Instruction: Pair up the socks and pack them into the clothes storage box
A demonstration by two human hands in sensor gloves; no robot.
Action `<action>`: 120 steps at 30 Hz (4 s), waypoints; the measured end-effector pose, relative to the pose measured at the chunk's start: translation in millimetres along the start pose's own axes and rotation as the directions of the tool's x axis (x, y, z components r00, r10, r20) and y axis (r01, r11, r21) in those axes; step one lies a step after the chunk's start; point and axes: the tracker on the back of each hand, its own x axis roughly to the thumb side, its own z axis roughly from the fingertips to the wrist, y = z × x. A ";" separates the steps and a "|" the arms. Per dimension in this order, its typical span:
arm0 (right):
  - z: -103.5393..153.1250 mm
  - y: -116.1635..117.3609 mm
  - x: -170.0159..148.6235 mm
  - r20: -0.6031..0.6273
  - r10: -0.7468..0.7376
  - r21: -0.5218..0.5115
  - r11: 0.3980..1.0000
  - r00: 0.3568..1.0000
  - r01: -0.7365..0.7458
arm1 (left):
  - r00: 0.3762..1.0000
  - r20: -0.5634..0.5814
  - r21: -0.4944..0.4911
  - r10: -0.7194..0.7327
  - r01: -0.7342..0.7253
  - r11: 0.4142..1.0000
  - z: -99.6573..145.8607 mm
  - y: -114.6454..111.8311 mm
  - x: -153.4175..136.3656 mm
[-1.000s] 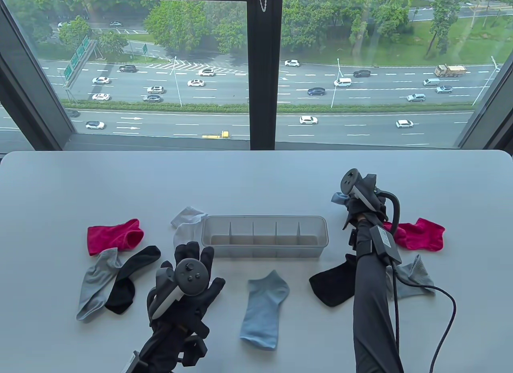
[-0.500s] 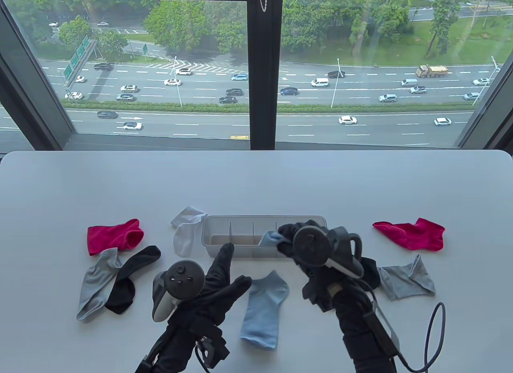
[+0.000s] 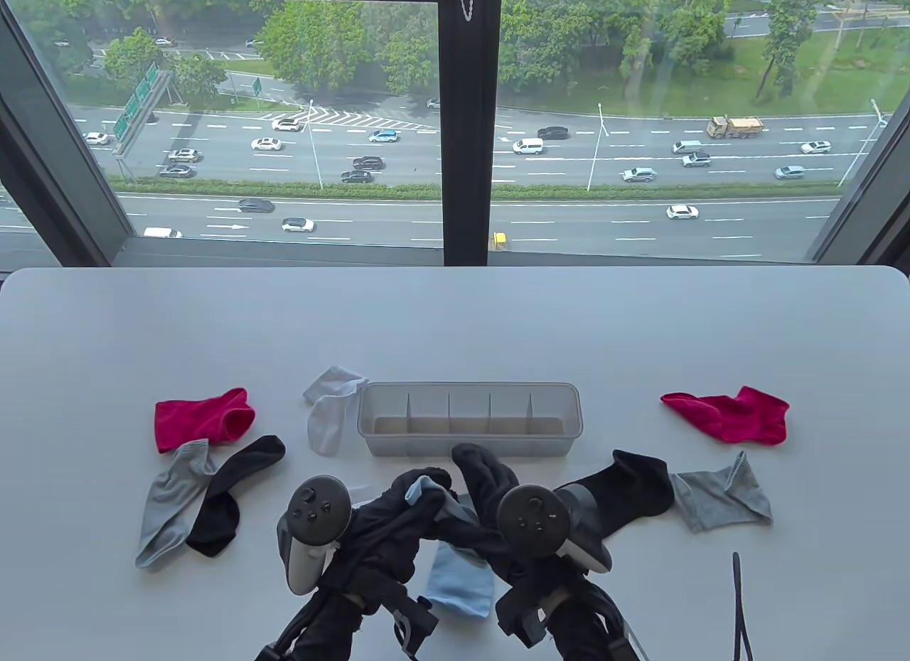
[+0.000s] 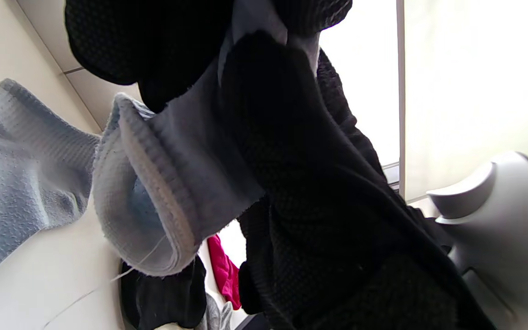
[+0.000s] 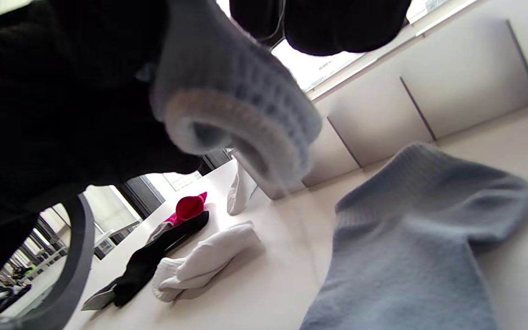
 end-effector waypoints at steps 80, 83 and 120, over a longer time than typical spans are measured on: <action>2.3 -6.2 7.2 -0.013 -0.108 -0.338 0.936 0.994 0.098 | 0.882 0.049 -0.023 -0.469 0.471 0.882 1.1 -13.3 8.6; 5.0 -10.0 3.9 -0.021 -0.080 -0.372 0.926 0.997 0.067 | 0.880 0.036 -0.019 -0.473 0.474 0.880 1.7 -12.0 8.2; 0.5 -15.7 -35.0 -0.081 -0.159 -0.178 0.974 0.984 0.142 | 0.997 0.068 -0.024 0.027 -0.025 0.999 3.5 18.0 -1.2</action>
